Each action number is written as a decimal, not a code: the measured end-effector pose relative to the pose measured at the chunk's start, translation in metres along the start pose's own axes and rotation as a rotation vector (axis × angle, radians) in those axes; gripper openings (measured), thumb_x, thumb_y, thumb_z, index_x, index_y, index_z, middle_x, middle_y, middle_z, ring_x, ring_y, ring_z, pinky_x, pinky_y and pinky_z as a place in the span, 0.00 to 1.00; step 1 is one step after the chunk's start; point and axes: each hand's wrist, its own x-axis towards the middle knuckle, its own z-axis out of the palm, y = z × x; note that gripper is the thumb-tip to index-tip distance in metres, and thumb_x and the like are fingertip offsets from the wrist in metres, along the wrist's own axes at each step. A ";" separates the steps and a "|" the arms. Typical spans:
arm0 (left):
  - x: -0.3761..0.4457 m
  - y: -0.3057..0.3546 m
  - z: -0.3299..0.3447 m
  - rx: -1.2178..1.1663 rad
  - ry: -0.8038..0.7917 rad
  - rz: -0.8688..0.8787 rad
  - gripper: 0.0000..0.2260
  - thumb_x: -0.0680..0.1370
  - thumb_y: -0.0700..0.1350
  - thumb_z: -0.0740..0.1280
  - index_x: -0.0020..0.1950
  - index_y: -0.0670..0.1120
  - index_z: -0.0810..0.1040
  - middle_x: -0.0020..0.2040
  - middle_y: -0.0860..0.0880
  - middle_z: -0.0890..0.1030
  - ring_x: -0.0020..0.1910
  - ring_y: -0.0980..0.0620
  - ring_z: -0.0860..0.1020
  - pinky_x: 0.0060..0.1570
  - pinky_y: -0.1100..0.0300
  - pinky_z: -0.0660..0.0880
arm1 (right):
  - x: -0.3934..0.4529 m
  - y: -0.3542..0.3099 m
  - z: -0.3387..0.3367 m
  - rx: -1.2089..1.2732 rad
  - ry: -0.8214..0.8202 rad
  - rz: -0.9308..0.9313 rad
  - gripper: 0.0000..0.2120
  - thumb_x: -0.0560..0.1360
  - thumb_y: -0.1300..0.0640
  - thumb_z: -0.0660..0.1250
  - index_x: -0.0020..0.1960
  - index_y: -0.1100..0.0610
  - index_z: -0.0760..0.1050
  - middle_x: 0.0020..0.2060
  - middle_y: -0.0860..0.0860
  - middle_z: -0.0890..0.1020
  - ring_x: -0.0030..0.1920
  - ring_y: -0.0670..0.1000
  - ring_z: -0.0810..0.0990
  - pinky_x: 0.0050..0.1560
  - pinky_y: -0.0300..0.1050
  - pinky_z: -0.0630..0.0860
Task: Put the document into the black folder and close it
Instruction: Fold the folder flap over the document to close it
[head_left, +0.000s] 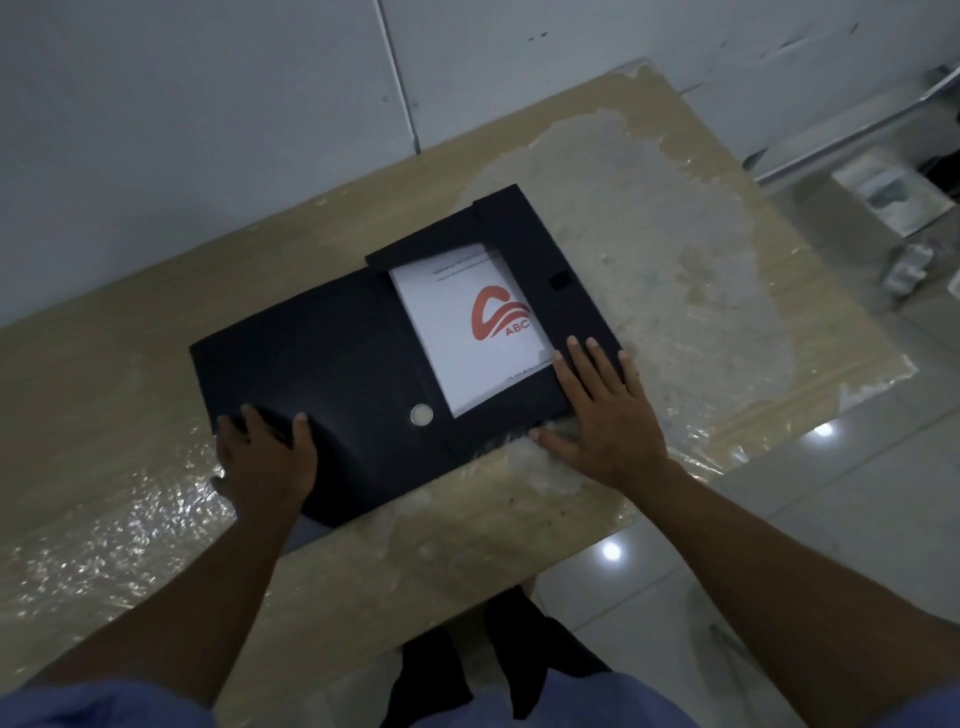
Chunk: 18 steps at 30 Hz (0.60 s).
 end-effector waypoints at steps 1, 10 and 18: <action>0.001 -0.006 -0.001 -0.010 -0.002 -0.034 0.35 0.79 0.63 0.59 0.80 0.45 0.55 0.81 0.37 0.54 0.79 0.35 0.56 0.71 0.30 0.56 | 0.000 -0.001 0.001 0.001 0.005 -0.001 0.47 0.77 0.27 0.57 0.83 0.58 0.56 0.82 0.59 0.60 0.83 0.61 0.57 0.81 0.66 0.55; 0.008 -0.003 -0.013 -0.115 -0.011 -0.160 0.41 0.71 0.69 0.67 0.77 0.49 0.60 0.76 0.39 0.64 0.74 0.33 0.61 0.67 0.30 0.64 | -0.001 -0.006 0.006 -0.016 0.005 -0.001 0.47 0.76 0.27 0.55 0.82 0.59 0.58 0.82 0.61 0.61 0.82 0.62 0.58 0.82 0.66 0.52; 0.037 -0.010 -0.036 -0.945 0.057 -0.551 0.40 0.66 0.56 0.78 0.74 0.45 0.68 0.70 0.43 0.75 0.65 0.44 0.76 0.64 0.55 0.73 | 0.002 -0.009 0.001 -0.043 -0.072 0.019 0.47 0.76 0.25 0.52 0.82 0.58 0.57 0.82 0.60 0.60 0.83 0.61 0.57 0.82 0.65 0.52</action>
